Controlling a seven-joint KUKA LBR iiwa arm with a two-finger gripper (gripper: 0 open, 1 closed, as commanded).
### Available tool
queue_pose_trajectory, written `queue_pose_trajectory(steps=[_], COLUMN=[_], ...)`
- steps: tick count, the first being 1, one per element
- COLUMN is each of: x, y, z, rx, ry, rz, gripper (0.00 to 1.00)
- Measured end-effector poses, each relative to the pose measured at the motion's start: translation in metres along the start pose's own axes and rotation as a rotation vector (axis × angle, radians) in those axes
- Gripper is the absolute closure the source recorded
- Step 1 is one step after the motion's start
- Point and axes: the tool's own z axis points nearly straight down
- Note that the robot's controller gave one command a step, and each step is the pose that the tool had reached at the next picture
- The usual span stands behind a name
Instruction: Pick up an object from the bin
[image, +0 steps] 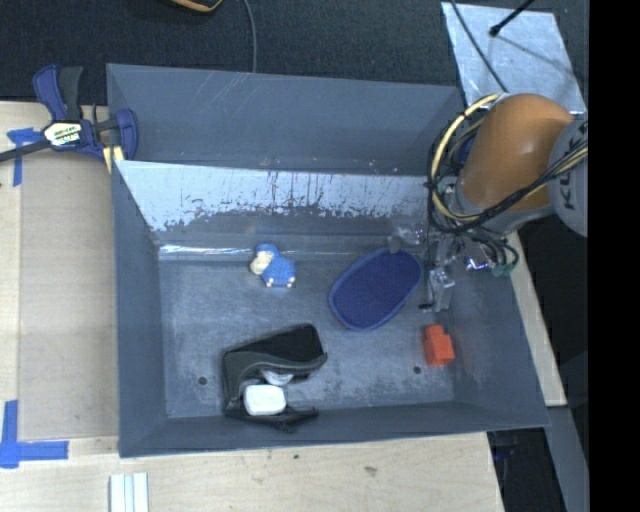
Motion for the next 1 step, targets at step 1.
queue_pose_trajectory(steps=[1], x=[-0.0017], y=[0.0001], z=[0.0405], rx=[-0.001], ry=[-0.002], rz=[0.119], gripper=[0.0])
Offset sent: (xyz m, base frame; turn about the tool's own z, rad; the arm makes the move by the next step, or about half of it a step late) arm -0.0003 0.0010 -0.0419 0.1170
